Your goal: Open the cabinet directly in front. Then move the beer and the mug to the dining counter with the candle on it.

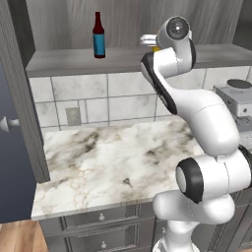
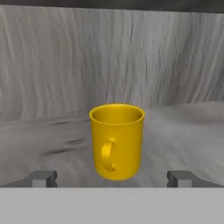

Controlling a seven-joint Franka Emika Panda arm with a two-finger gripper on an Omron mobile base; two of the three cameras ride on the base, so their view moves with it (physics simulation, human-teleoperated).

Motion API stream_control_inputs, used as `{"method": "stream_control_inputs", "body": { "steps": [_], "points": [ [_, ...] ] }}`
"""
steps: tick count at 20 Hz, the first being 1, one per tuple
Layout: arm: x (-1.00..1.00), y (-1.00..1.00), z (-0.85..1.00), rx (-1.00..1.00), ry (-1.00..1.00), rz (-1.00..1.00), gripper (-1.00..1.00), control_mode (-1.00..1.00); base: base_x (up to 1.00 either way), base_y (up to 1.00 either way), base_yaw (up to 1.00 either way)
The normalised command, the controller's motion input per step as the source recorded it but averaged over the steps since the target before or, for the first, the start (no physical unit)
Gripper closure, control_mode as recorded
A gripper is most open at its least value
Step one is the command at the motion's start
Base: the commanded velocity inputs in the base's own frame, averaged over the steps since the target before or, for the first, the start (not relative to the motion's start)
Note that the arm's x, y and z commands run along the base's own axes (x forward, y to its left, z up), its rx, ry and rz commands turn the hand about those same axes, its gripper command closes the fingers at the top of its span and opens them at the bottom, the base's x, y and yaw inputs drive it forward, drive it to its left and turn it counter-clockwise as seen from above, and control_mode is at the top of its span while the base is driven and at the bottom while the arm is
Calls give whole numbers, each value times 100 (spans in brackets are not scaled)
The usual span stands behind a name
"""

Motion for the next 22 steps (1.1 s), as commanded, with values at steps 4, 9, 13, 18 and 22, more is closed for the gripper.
{"method": "stream_control_inputs", "body": {
  "steps": [4,9,13,18,22],
  "points": [
    [24,0,-10,0,4,0,-100,-100,0,0,0],
    [40,0,-1,0,0,0,-100,-100,0,0,0],
    [38,0,-7,0,0,0,-100,-100,0,0,0],
    [14,0,-17,0,0,0,100,-100,0,0,0],
    [0,0,-4,0,0,0,100,-100,0,0,0]
  ]
}}
